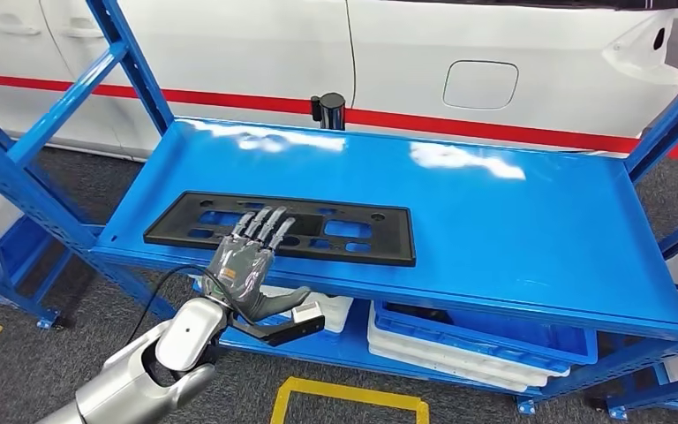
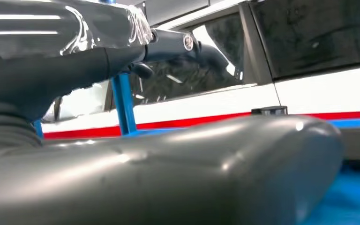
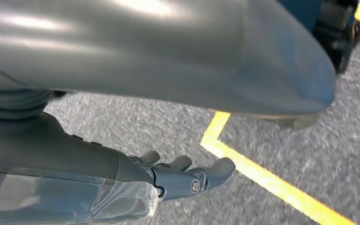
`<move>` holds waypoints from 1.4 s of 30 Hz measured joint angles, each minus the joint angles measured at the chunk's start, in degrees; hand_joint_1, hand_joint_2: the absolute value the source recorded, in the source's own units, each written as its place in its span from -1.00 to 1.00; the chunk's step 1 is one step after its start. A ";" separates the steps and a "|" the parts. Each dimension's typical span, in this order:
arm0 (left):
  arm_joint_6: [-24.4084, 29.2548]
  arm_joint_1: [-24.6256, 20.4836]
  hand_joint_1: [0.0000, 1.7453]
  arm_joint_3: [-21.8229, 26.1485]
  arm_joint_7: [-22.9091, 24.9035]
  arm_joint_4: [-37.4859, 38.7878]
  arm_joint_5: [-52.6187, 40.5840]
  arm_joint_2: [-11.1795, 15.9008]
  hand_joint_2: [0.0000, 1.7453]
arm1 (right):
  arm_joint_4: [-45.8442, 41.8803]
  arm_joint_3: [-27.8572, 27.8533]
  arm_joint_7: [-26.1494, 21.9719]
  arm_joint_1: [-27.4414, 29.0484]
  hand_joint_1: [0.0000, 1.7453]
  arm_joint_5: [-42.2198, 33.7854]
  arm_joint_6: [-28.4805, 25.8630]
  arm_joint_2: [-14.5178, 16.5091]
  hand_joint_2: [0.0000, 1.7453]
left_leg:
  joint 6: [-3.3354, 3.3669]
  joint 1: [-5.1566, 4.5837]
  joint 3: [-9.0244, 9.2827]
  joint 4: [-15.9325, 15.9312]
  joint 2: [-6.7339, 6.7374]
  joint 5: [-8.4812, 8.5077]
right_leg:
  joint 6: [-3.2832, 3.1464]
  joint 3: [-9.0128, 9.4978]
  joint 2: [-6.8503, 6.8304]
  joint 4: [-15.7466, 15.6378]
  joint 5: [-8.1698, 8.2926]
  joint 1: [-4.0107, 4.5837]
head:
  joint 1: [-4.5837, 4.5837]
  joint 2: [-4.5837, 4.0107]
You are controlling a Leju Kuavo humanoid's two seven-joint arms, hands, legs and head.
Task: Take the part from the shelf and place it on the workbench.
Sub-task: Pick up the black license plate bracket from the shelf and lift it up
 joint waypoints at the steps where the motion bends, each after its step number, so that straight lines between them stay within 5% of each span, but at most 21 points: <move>1: -0.35 -0.04 -1.00 0.01 0.16 -0.33 -0.15 0.01 -1.00 | 0.01 0.00 -0.05 -0.06 -1.00 -0.06 0.01 -0.01 -1.00 | -0.13 0.05 -1.26 2.32 0.07 -0.30 | -0.36 0.46 0.00 -0.08 -0.26 -0.06 | -0.03 0.00; 5: -1.31 0.20 -1.00 -0.14 0.20 -1.06 0.27 -0.01 -1.00 | 0.02 0.00 0.04 -0.17 -1.00 -0.38 0.40 0.00 -1.00 | -0.54 0.07 -10.03 15.39 0.21 -5.22 | -1.16 1.92 0.12 -0.15 -1.66 0.14 | -0.14 0.00; 7: -1.26 0.43 -1.00 -0.20 -0.37 -1.09 1.01 -0.02 -1.00 | 0.02 0.00 0.40 -0.08 -1.00 -0.42 0.60 0.03 -1.00 | -0.46 -0.02 -11.65 15.78 0.21 -5.50 | -1.21 2.78 0.29 -0.15 -2.34 0.33 | -0.15 0.00; 12: -0.39 0.51 -1.00 -0.23 -1.96 -1.04 2.30 -0.15 -1.00 | 0.02 -0.01 0.99 -0.13 -1.00 -0.48 0.76 0.15 -1.00 | 1.29 -1.04 -7.25 -0.27 0.27 5.65 | -0.87 5.51 0.54 -0.25 -4.37 0.79 | -0.12 -0.01; 16: -0.40 0.48 -1.00 -0.14 -3.30 -0.92 5.31 -0.56 -1.00 | 0.02 -0.01 0.15 -0.18 -1.00 -0.50 0.75 0.13 -1.00 | 1.84 -1.02 -6.18 -1.89 0.24 6.38 | 0.31 5.67 0.48 -0.13 -5.49 0.71 | -0.15 0.00; 19: -1.19 0.19 -1.00 -0.05 -4.39 -0.87 8.78 -1.04 -1.00 | 0.02 0.00 -0.26 -0.30 -1.00 -0.50 0.73 0.08 -1.00 | 2.31 -0.37 -5.34 -2.57 0.36 6.13 | 1.49 1.97 0.38 7.12 -9.03 0.43 | -0.04 0.00; 21: -1.83 0.11 -1.00 -0.12 -4.71 -0.76 10.13 -1.32 0.00 | 0.02 0.00 -0.25 -0.25 -1.00 -0.50 0.74 0.07 -1.00 | 2.32 -0.13 -5.08 -2.56 0.37 5.74 | 2.05 -2.73 0.37 14.68 -11.32 -0.20 | -0.02 0.00; 23: -2.19 0.15 -1.00 -0.16 -4.86 -0.63 10.75 -1.40 1.00 | 0.02 0.00 -0.21 -0.14 -1.00 -0.50 0.74 0.06 -1.00 | 1.93 0.21 -4.54 -2.55 0.29 5.23 | 2.58 -4.35 0.36 15.51 -9.56 -0.77 | -0.01 0.00; 26: -2.46 -0.03 -1.00 -0.16 -4.95 -0.51 11.35 -1.43 1.00 | 0.02 0.00 0.00 -0.15 -1.00 -0.47 0.75 0.10 -1.00 | 0.75 0.68 -3.31 -2.43 0.15 4.17 | 3.36 0.11 0.41 4.14 -2.71 -1.48 | -0.01 0.00; 28: -2.65 -0.34 -1.00 -0.16 -4.75 -0.40 11.62 -1.44 1.00 | 0.02 0.00 0.19 -0.19 -1.00 -0.46 0.77 0.20 -1.00 | -0.02 0.57 -2.94 -2.49 0.05 3.73 | 2.98 1.92 0.65 0.00 -1.49 -1.49 | -0.05 0.00; 32: -2.85 -0.54 -1.00 -0.14 -4.38 -0.23 11.94 -1.45 1.00 | 0.02 0.00 0.27 -0.21 -1.00 -0.45 0.79 0.22 -1.00 | -0.93 0.87 -3.27 -1.50 0.18 2.64 | 1.00 2.17 0.78 -0.29 -1.80 -1.19 | -0.12 0.00; 35: -2.96 -0.60 -1.00 -0.16 -4.29 -0.20 12.26 -1.45 1.00 | 0.02 0.00 0.29 -0.26 -1.00 -0.39 0.82 0.22 -1.00 | -1.08 0.74 -8.60 9.46 0.37 -2.38 | 0.14 2.41 0.70 -0.35 -2.05 -1.00 | -0.19 0.00; 37: -2.99 -0.57 -1.00 -0.22 -4.20 -0.17 12.42 -1.45 1.00 | 0.02 0.00 0.32 -0.20 -1.00 -0.36 0.88 0.22 -1.00 | -0.81 0.47 -12.07 15.66 0.37 -3.95 | -0.19 2.66 0.69 -0.34 -2.27 -0.59 | -0.21 0.00; 39: -3.04 -0.58 -1.00 -0.26 -4.08 -0.13 12.49 -1.45 1.00 | 0.02 0.00 0.33 -0.17 -1.00 -0.35 0.92 0.22 -1.00 | 0.04 0.00 -11.21 12.83 0.37 -1.20 | -0.49 3.21 0.77 -0.35 -2.55 -0.10 | -0.22 0.00; 42: -3.10 -0.78 -1.00 -0.26 -4.00 0.03 12.80 -1.44 1.00 | 0.02 0.00 0.27 -0.23 -1.00 -0.33 0.90 0.38 -1.00 | 1.97 -1.07 -5.85 0.77 0.57 4.26 | -0.56 3.80 0.93 -0.35 -2.99 0.52 | -0.19 -0.01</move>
